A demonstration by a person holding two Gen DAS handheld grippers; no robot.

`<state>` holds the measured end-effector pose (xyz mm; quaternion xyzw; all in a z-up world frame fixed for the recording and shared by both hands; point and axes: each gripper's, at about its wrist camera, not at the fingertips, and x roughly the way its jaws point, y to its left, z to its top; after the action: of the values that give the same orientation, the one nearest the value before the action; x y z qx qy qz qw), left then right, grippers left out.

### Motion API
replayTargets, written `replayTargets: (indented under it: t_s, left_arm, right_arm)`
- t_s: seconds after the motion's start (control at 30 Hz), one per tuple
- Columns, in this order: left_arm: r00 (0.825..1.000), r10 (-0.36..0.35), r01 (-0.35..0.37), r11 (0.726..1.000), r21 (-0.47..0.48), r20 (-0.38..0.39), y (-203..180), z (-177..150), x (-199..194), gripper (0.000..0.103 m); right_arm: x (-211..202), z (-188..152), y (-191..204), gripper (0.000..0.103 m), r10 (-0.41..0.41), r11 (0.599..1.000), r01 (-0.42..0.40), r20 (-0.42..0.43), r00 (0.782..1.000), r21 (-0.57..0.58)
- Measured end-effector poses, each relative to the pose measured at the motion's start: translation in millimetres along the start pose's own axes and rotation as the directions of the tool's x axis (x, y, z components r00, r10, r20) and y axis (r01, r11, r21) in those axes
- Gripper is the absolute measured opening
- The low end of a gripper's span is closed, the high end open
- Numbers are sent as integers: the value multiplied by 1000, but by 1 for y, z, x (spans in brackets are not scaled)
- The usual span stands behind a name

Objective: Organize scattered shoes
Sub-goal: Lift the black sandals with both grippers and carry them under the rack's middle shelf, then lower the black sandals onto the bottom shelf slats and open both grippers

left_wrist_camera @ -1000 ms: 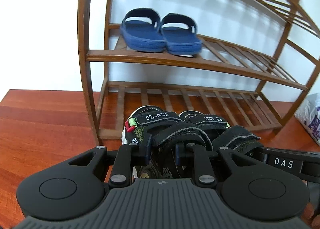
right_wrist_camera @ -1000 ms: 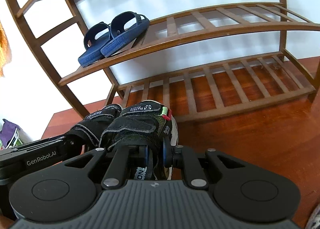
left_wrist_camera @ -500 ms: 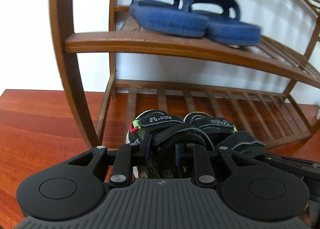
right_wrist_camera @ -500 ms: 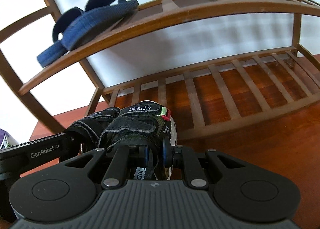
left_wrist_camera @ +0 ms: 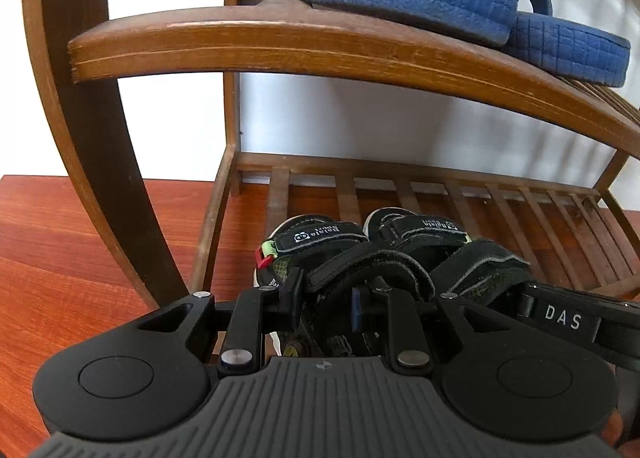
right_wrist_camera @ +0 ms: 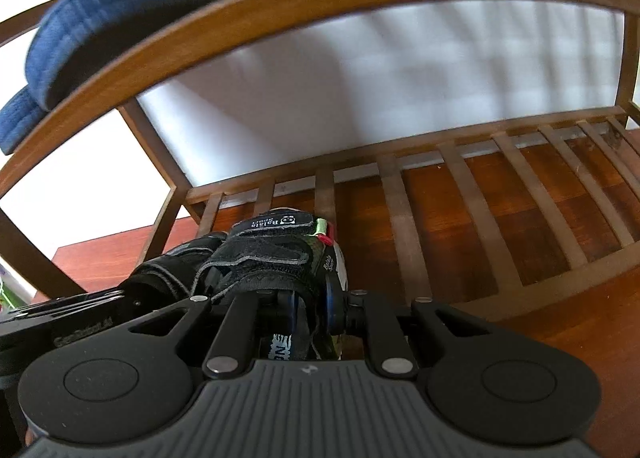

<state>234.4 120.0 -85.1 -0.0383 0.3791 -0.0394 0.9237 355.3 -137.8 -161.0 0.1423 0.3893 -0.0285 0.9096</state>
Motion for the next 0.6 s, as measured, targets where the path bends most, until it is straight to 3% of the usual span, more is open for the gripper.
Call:
replayTargets:
  t_s: [0.33,0.6]
  left_arm:
    - [999,-24,23,999,-35,-23,5,-5,-24,38]
    - [999,-46,45,998,-40,-19,0,-17,-63,41]
  right_arm:
    - [-13,0,-2,25,19,1000,-20,-27,999,-15]
    - [-51,-3,-9,25,21,999,-21,0,1000,-25]
